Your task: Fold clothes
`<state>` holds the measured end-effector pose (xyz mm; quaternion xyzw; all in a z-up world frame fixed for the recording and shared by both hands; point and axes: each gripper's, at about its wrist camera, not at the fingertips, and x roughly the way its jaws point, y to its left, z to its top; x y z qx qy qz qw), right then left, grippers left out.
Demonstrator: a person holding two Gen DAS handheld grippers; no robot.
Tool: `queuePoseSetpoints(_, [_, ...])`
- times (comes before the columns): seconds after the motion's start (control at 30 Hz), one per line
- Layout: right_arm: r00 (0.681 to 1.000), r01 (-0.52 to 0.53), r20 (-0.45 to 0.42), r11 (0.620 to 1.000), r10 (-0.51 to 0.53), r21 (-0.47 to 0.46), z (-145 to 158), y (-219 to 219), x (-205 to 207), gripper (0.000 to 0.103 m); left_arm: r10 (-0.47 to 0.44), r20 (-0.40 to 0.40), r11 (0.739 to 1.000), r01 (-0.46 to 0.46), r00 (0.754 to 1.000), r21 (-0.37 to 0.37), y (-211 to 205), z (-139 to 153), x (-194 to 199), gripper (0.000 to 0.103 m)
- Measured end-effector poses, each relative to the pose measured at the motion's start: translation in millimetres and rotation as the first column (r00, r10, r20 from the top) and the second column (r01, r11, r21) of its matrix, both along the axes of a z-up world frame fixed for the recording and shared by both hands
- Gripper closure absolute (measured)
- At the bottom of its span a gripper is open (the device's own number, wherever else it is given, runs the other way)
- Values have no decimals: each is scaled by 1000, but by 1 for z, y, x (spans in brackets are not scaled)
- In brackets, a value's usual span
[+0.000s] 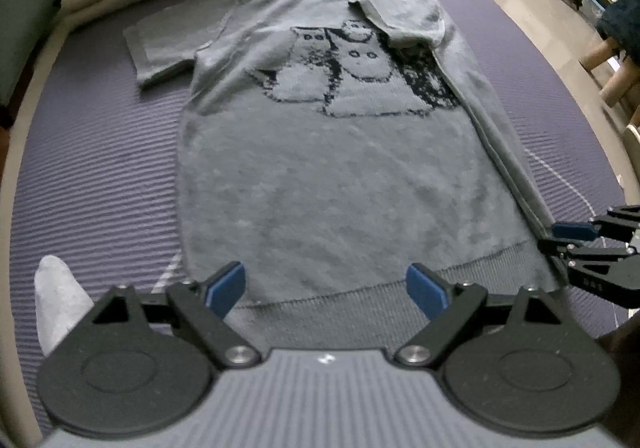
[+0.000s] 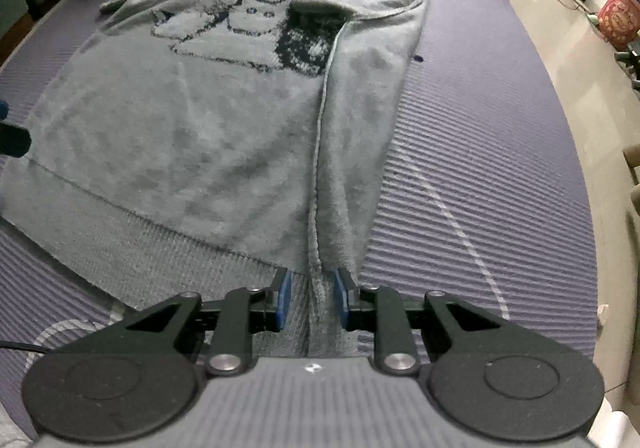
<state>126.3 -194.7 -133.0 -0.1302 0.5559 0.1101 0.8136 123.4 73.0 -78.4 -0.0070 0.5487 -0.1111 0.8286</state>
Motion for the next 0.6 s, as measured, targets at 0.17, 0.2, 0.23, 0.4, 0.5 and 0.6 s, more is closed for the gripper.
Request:
queuePoseSetpoints(0.17, [999, 35, 6, 999, -35, 11, -1, -3, 7, 95, 0, -12, 1000, 0, 1000, 5, 0, -2, 0, 14])
queuePoseSetpoints(0.2, [999, 45, 11, 998, -46, 36, 2, -6, 6, 98, 3, -13, 1000, -3, 1000, 4, 1, -2, 0, 14])
queuePoseSetpoints(0.23, [998, 54, 19, 997, -55, 61, 5, -8, 5, 99, 5, -14, 1000, -5, 1000, 3, 1, -2, 0, 14])
queuePoseSetpoints(0.4, [997, 77, 15, 984, -80, 159, 13, -17, 4, 100, 16, -26, 1000, -16, 1000, 3, 5, -4, 0, 13])
queuePoseSetpoints(0.5, [998, 60, 4, 992, -61, 111, 9, -14, 4, 94, 24, -36, 1000, -24, 999, 5, 7, -5, 0, 13])
queuePoseSetpoints(0.6, [1000, -3, -19, 1000, 3, 7, -2, -2, 4, 79, 26, -39, 1000, -26, 999, 3, 8, -6, 0, 13])
